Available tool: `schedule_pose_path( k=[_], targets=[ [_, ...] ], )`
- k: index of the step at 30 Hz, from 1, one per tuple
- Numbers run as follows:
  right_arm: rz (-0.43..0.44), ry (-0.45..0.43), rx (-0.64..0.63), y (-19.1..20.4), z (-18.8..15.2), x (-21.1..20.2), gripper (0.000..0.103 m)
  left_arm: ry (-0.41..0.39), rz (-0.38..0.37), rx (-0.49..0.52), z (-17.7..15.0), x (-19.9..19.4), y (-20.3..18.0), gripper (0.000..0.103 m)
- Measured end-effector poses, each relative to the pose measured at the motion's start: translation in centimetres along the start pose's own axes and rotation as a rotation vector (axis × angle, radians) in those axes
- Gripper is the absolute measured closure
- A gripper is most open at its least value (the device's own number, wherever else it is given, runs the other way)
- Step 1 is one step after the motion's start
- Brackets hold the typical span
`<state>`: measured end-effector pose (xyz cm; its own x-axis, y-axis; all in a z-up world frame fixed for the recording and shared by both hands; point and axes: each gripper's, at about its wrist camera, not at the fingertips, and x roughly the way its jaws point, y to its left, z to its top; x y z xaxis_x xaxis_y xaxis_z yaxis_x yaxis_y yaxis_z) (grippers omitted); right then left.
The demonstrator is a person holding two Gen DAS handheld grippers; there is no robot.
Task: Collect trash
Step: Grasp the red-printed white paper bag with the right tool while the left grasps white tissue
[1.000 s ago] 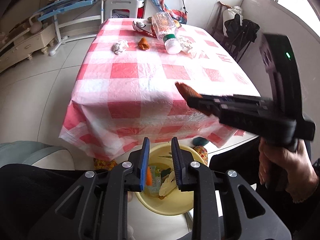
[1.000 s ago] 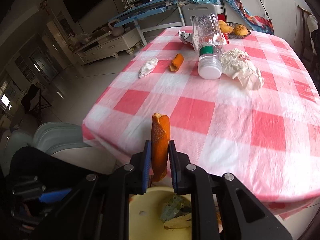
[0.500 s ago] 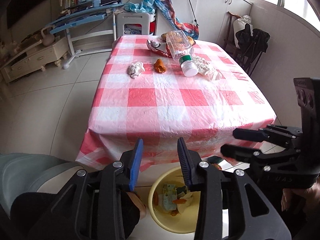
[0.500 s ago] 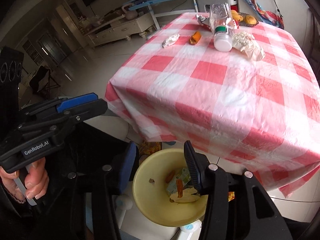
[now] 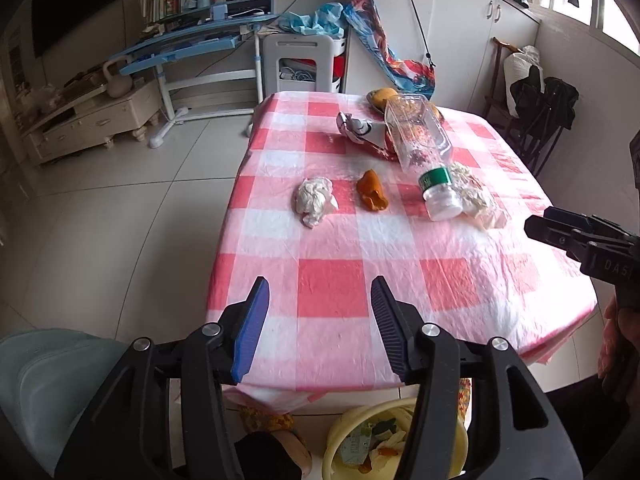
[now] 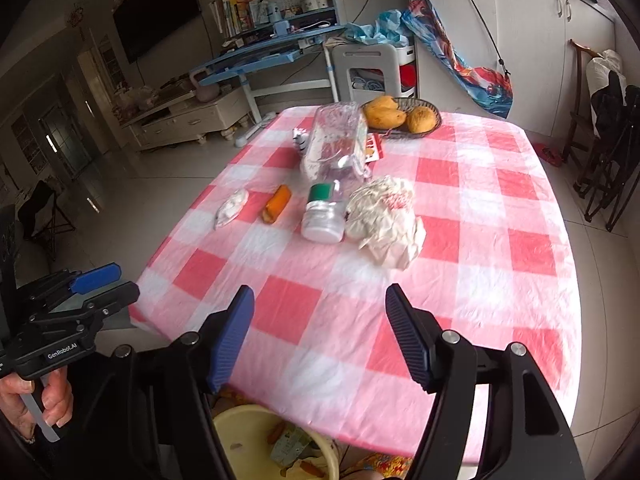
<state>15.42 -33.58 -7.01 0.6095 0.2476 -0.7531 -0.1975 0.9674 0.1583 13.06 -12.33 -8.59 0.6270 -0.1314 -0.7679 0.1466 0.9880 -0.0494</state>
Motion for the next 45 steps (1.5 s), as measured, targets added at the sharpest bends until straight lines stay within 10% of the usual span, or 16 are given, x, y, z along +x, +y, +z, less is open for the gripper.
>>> schedule_pose_path(
  k=[28, 32, 36, 45],
  targets=[
    [-0.028, 0.127, 0.068, -5.3, 4.0, 8.9, 0.035, 0.137, 0.055, 0.022, 7.4, 14.5, -0.6, 0.049],
    [-0.006, 0.148, 0.061, -5.3, 4.0, 9.4, 0.051, 0.131, 0.051, 0.030, 7.8, 15.2, -0.8, 0.052],
    [0.003, 0.149, 0.059, -5.2, 3.9, 9.4, 0.075, 0.125, 0.031, 0.042, 8.0, 15.2, -0.9, 0.083],
    [0.009, 0.079, 0.108, -5.7, 3.9, 6.5, 0.082, 0.055, -0.069, 0.016, 7.8, 11.5, -1.0, 0.086]
  ],
)
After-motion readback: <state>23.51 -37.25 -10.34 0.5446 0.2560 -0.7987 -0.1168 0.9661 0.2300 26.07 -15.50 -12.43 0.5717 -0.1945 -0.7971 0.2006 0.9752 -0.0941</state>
